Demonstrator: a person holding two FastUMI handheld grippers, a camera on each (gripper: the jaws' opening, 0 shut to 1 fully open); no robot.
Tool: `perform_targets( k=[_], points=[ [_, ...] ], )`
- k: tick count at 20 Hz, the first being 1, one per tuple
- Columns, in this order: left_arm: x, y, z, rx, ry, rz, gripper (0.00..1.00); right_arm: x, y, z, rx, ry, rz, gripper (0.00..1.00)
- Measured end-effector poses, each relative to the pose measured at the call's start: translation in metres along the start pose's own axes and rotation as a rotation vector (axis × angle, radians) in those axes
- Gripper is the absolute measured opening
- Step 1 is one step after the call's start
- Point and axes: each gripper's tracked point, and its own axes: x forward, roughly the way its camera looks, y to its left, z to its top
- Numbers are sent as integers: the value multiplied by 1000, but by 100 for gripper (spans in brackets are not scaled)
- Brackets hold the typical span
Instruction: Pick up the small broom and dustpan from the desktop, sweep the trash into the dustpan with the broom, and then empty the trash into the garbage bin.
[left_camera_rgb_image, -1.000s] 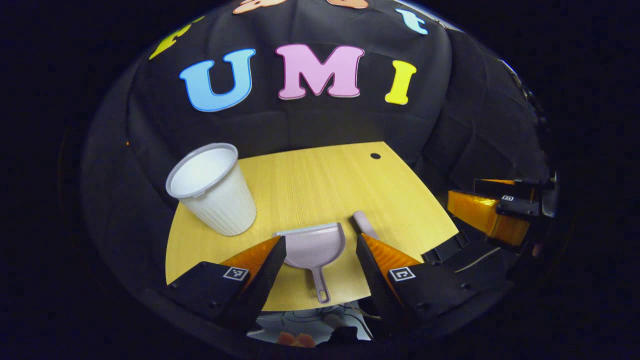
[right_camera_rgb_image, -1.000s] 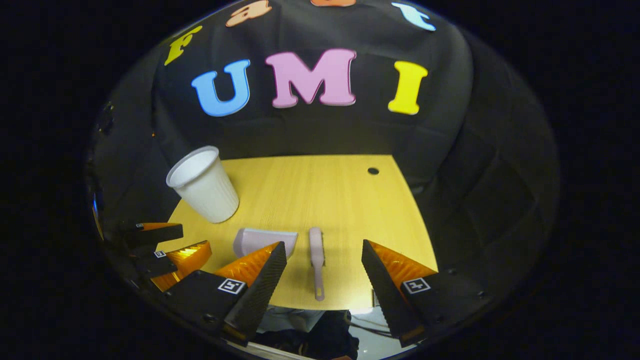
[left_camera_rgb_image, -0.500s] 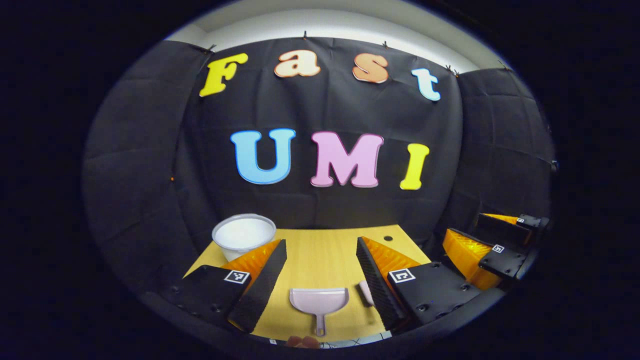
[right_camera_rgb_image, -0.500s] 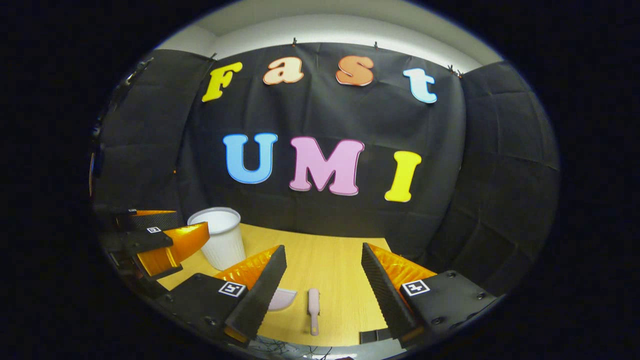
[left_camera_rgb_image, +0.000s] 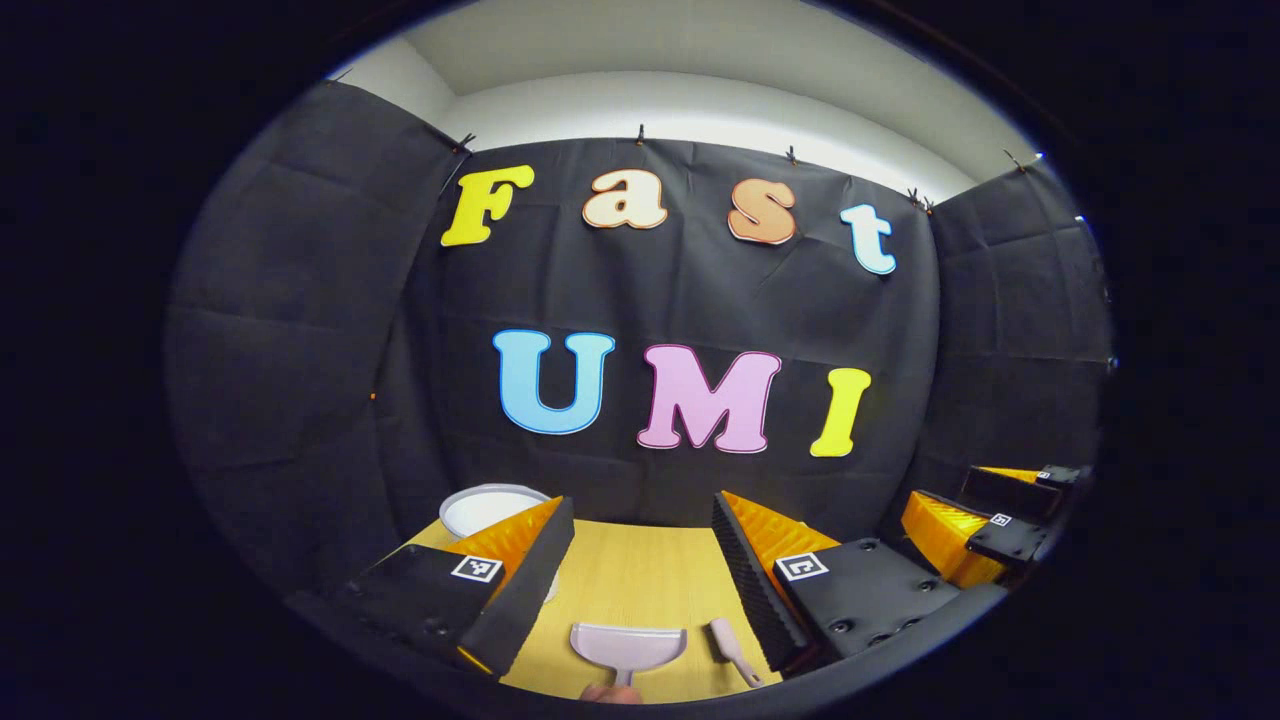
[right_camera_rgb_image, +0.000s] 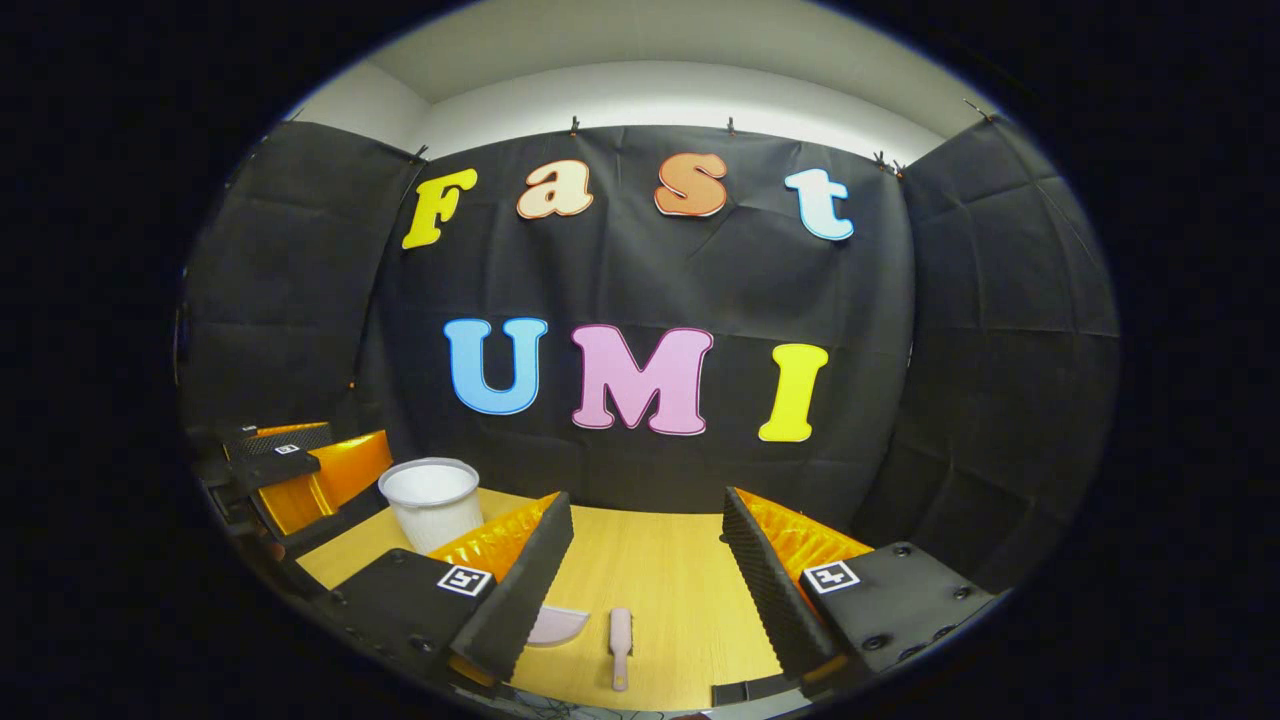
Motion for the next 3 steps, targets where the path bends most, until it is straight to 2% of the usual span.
perform_targets(
  k=[1,2,3],
  points=[
    [1,1,2,7,-6,5,81,0,3,4,5,-18,3,96],
    [0,4,4,17,-14,10,82,0,6,9,4,-29,4,92],
    [1,5,6,31,-22,9,82,0,8,13,4,-46,3,96]
  ],
)
